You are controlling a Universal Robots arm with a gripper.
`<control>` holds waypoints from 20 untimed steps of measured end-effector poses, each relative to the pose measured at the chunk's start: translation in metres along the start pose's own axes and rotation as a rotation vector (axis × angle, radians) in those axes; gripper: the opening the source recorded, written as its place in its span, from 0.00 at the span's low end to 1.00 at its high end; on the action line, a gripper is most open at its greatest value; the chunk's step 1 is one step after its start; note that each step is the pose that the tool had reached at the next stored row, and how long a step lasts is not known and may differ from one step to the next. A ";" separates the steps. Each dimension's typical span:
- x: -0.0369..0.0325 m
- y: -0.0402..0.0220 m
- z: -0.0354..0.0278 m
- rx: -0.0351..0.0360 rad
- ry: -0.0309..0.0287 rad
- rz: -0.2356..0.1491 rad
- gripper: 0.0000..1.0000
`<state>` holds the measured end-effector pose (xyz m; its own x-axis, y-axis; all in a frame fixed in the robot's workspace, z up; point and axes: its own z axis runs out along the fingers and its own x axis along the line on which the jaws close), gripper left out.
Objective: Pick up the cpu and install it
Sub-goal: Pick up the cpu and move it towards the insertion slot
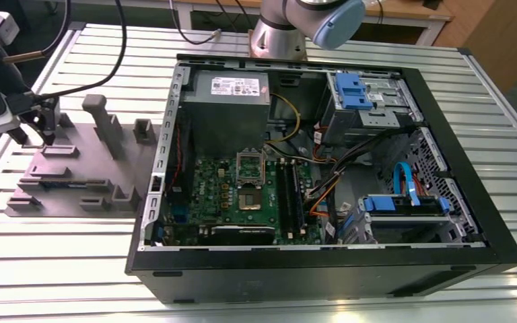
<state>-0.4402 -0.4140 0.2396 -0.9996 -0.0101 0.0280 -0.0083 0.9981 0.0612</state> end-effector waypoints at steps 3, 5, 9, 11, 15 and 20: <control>0.0000 0.0001 -0.0010 0.0000 0.0001 0.000 0.47; 0.0000 0.0001 -0.0016 -0.0001 -0.0001 0.000 0.47; 0.0001 0.0002 -0.0032 -0.0001 -0.0001 0.000 0.47; 0.0001 0.0003 -0.0042 0.0000 0.0000 0.000 0.47; 0.0002 0.0004 -0.0061 -0.0001 -0.0001 0.000 0.47; 0.0002 0.0005 -0.0080 -0.0001 -0.0002 0.000 0.47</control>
<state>-0.4402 -0.4140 0.2476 -0.9996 -0.0101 0.0279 -0.0084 0.9981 0.0613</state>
